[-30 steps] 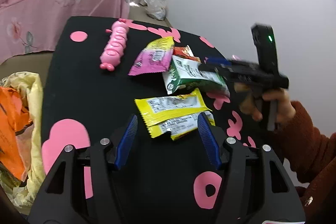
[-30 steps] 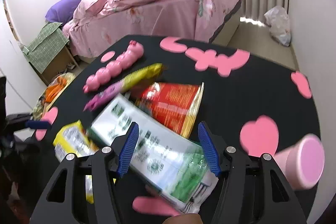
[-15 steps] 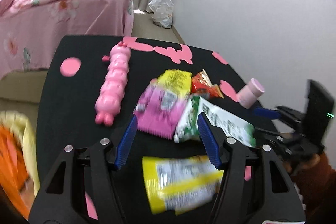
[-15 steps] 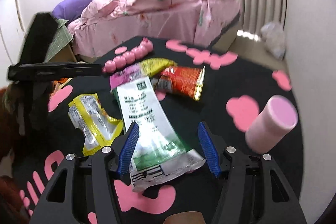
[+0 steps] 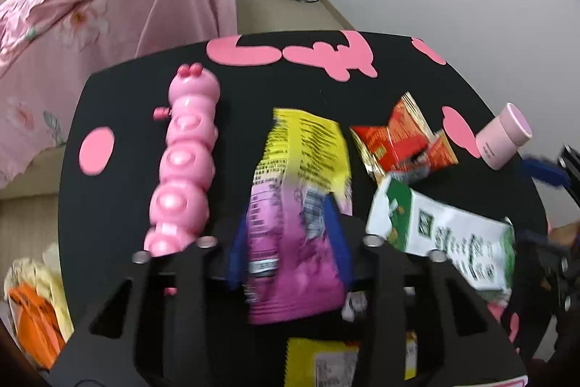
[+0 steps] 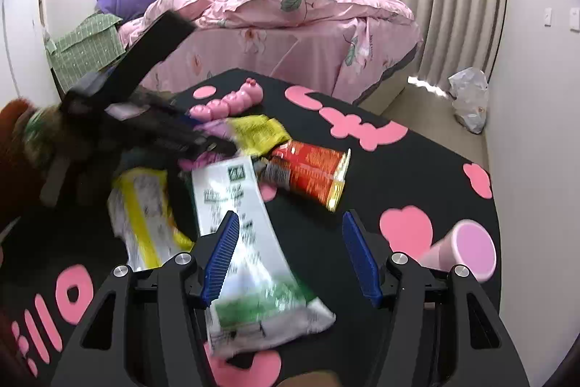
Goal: Collect trash
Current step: 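Grasp the pink-and-yellow wrapper with the left gripper, then grasp the red packet with the right gripper while the left gripper lifts the pink wrapper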
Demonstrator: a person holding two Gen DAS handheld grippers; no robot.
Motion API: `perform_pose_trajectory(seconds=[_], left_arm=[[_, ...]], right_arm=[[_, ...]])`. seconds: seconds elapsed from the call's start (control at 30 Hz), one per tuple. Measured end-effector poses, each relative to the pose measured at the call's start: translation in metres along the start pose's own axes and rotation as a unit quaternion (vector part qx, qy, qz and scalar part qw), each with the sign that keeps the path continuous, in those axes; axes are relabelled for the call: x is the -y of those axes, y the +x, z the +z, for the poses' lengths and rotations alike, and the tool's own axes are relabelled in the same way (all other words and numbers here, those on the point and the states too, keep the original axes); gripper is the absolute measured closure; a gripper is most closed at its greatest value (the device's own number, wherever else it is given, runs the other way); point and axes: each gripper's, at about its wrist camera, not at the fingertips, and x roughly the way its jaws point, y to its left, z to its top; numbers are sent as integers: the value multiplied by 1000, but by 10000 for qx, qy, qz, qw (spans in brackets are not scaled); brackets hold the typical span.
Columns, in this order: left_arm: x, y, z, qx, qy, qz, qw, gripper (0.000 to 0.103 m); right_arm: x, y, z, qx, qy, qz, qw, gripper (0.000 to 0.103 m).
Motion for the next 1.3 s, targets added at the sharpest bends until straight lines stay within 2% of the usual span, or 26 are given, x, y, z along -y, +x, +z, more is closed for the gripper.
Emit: perform_pose_trajectory(seconds=[0.1,0.27,0.37,0.53,0.67,0.77,0.87,0.9,0.93,1.03,1.1,1.17,1.3], left_arm=[[-5,-12,-14,73,-213,-137,9997,80],[-15,-50,-45,466,-721,-141,9962,81],[-17,-69,-60,630,-869,-140,9941,81],[-23,-82,-73,666,-1041,-134,9922,81],[-32,-88,-80,783,-1096,138,9908,81],[-48,-86,-88,815,-1421,68,9865,81],[-60,-86,-96,872,-1660,-17,9823,79],[-62,-87,-98,892,-1697,-61,9814,77],[-63,-88,-100,916,-1715,-118,9808,72],[-61,-92,-102,1028,-1637,-214,9809,65],[-60,-95,-104,1101,-1598,-267,9806,62],[-60,-98,-106,1156,-1620,-310,9795,58],[-62,-101,-111,1185,-1648,-478,9780,54]], right_arm=[[-1,6,11,67,-16,-55,10000,47],[-1,19,30,105,-2,-35,9999,47],[5,35,41,-81,167,-33,9998,47],[19,55,50,-276,573,-1,9980,47],[23,69,45,-592,771,-215,9950,47],[19,75,37,-888,1012,232,9906,47],[4,66,33,-979,1107,1266,9809,47],[0,57,35,-859,1052,1570,9782,47],[-3,50,37,-722,933,1561,9807,47],[-10,39,48,-398,209,910,9948,48],[-9,47,54,-385,-302,550,9973,48],[-8,61,56,-509,-724,345,9955,48],[-10,95,52,-925,-1743,44,9803,48]])
